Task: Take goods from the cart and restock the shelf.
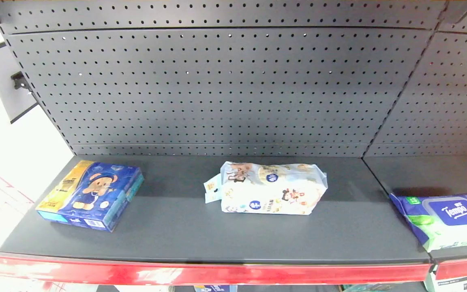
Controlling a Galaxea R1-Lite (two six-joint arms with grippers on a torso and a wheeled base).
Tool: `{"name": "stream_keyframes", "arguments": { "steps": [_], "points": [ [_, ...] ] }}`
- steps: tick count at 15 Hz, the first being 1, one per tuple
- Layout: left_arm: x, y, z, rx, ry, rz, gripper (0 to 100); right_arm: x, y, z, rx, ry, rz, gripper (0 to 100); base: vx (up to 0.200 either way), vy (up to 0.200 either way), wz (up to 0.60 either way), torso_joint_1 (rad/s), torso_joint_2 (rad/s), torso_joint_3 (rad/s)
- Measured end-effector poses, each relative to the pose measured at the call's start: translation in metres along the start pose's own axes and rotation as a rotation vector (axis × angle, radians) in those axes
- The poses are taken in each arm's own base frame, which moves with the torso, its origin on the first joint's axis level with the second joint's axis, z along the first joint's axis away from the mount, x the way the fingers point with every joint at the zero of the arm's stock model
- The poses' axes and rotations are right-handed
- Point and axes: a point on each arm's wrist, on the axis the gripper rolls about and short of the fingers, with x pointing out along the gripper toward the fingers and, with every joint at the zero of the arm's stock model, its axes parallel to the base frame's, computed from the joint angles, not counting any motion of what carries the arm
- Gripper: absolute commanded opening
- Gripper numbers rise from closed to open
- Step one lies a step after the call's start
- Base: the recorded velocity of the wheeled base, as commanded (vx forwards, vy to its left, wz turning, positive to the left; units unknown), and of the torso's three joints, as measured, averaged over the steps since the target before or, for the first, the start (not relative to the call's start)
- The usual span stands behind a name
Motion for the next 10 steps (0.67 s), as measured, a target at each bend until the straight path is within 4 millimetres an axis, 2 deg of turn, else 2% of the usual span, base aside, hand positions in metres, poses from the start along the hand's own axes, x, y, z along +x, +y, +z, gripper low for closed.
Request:
{"name": "stream_keyframes", "arguments": {
  "steps": [10],
  "points": [
    [0.0000, 0.0000, 0.0000, 0.000, 0.000, 0.001, 100, 0.0000, 0.0001, 0.0000, -0.001, 0.000, 0.003, 100, 0.000, 0.200, 0.00, 0.003, 0.00, 0.002]
  ]
}}
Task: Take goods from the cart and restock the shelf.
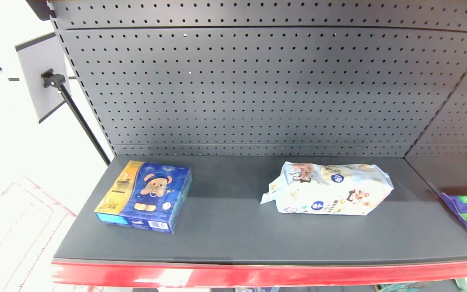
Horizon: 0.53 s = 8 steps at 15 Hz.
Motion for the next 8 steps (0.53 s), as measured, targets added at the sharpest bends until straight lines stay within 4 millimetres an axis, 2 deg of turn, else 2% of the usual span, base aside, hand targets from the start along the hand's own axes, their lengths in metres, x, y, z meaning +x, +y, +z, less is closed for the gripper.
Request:
{"name": "stream_keyframes", "arguments": {
  "steps": [8],
  "points": [
    [0.0000, 0.0000, 0.0000, 0.000, 0.000, 0.000, 100, 0.0000, 0.0000, 0.0000, -0.001, 0.000, 0.000, 100, 0.000, 0.200, 0.00, 0.001, 0.00, 0.004]
  ]
}}
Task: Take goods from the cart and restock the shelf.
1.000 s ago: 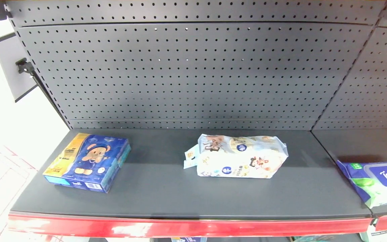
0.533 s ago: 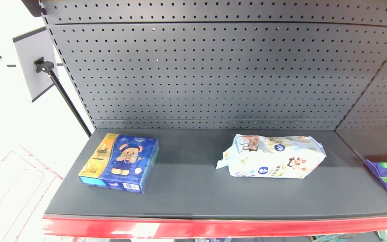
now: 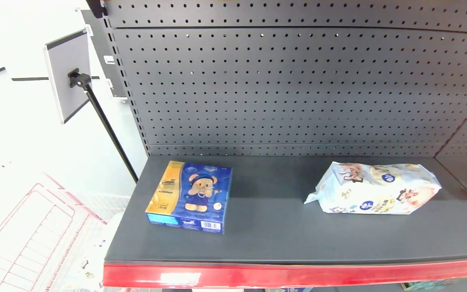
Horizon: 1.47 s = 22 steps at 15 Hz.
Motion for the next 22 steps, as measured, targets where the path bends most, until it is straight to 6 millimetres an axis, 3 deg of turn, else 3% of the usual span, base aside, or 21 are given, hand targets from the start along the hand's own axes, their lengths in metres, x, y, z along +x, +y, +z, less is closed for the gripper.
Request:
{"name": "stream_keyframes", "arguments": {
  "steps": [15, 22],
  "points": [
    [0.0000, 0.0000, 0.0000, 0.000, 0.000, 0.000, 100, 0.0000, 0.0000, 0.0000, -0.001, 0.000, 0.000, 100, 0.000, 0.200, 0.00, 0.003, 0.00, 0.001],
    [0.0000, 0.0000, 0.0000, 0.000, 0.000, 0.000, 100, 0.0000, 0.0000, 0.0000, -0.001, 0.000, 0.000, 100, -0.029, 0.000, 0.00, 0.000, 0.00, 0.000]
  ]
}}
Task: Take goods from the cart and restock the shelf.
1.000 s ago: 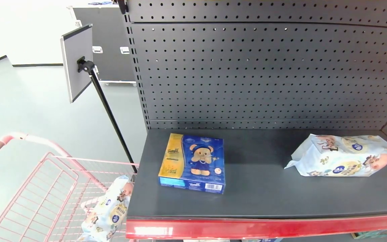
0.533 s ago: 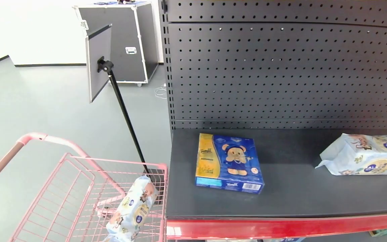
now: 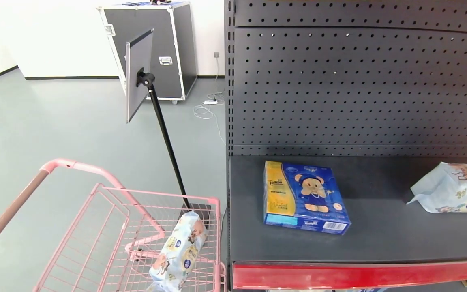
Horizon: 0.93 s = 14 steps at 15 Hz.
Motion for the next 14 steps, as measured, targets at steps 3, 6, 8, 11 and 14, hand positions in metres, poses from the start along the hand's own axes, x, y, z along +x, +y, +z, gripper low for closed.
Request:
{"name": "stream_keyframes", "arguments": {
  "steps": [3, 6, 8, 11, 14],
  "points": [
    [0.0000, 0.0000, 0.0000, 0.000, 0.000, 0.000, 100, 0.0000, 0.0000, 0.0000, 0.000, 0.000, 0.000, 100, -0.200, 0.000, 0.00, 0.012, 0.00, -0.001],
    [0.0000, 0.0000, 0.0000, 0.000, 0.000, 0.000, 100, 0.0000, 0.0000, 0.0000, 0.000, 0.000, 0.000, 100, -0.067, 0.000, 0.00, -0.006, 0.00, 0.001],
    [0.0000, 0.0000, 0.0000, 0.000, 0.000, 0.000, 100, 0.0000, 0.0000, 0.0000, 0.000, 0.000, 0.000, 100, 0.000, 0.000, 0.00, 0.000, 0.00, 0.000],
    [0.0000, 0.0000, 0.0000, 0.000, 0.000, 0.000, 100, 0.0000, 0.0000, 0.0000, 0.000, 0.000, 0.000, 100, 0.000, 0.200, 0.00, 0.004, 0.00, 0.002],
    [0.0000, 0.0000, -0.0001, 0.000, 0.001, 0.000, 100, 0.0000, 0.0000, 0.0000, 0.000, 0.000, -0.001, 100, 0.000, 0.133, 0.00, 0.008, 0.00, 0.000]
  ]
}}
